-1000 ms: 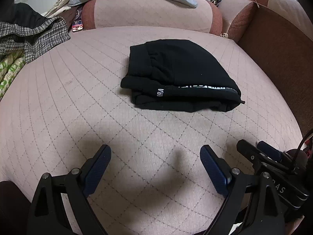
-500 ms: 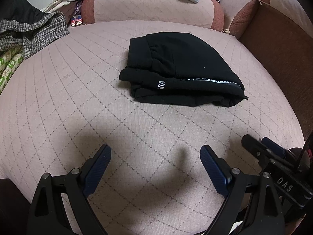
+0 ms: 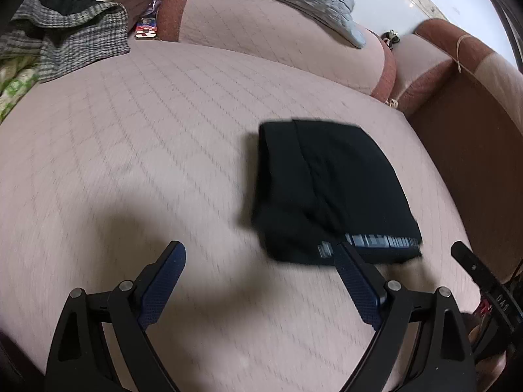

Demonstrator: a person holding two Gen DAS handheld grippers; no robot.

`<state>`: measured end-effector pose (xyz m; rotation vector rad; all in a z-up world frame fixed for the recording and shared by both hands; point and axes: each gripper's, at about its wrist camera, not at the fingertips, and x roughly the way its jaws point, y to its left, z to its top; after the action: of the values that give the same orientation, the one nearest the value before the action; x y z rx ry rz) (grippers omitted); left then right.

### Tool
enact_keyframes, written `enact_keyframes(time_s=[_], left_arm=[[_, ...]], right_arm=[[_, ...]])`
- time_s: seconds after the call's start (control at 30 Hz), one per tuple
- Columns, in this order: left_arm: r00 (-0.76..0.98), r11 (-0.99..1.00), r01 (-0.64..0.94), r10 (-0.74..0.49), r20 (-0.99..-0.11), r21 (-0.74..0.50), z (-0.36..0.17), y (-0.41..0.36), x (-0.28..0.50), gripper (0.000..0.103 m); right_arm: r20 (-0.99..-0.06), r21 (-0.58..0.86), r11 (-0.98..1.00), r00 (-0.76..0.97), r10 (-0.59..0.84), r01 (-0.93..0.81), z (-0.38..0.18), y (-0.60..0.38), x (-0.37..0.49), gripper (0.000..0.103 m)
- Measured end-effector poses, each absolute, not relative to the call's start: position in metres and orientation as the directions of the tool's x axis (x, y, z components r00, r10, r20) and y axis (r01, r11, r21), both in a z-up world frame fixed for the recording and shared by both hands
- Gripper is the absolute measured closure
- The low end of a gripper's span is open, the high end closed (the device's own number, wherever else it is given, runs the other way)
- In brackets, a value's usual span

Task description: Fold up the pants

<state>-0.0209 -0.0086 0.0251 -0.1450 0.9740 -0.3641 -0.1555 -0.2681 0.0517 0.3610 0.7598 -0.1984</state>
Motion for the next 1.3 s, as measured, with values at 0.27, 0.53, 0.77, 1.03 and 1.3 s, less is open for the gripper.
enact_keyframes(time_s=[0.27, 0.53, 0.77, 1.03, 1.3], left_arm=[[0.334, 0.834, 0.274, -0.549, -0.766, -0.479, -0.011, -0.03, 0.055, 0.011], [0.257, 0.732, 0.331, -0.677, -0.69, -0.595, -0.017, -0.066, 0.096, 0.0], [0.214, 0.744, 0.29, -0.664, -0.717, -0.602, -0.013, -0.076, 0.106, 0.045], [0.257, 0.71, 0.27, -0.704, -0.662, -0.651, 0.008, -0.046, 0.103, 0.06], [0.312, 0.748, 0.243, -0.663, -0.68, -0.618, 0.022, -0.031, 0.14, 0.06]], right_arm=[[-0.715, 0.413, 0.882, 0.681, 0.159, 0.227, 0.036, -0.298, -0.052, 0.021], [-0.716, 0.583, 0.784, 0.59, 0.372, 0.214, -0.019, -0.305, 0.026, 0.012], [-0.661, 0.662, 0.734, 0.58, 0.476, 0.151, -0.015, -0.294, 0.04, 0.054], [-0.632, 0.63, 0.775, 0.609, 0.48, 0.044, 0.045, -0.264, 0.047, 0.079], [-0.645, 0.604, 0.796, 0.611, 0.459, 0.039, 0.063, -0.254, 0.091, 0.08]])
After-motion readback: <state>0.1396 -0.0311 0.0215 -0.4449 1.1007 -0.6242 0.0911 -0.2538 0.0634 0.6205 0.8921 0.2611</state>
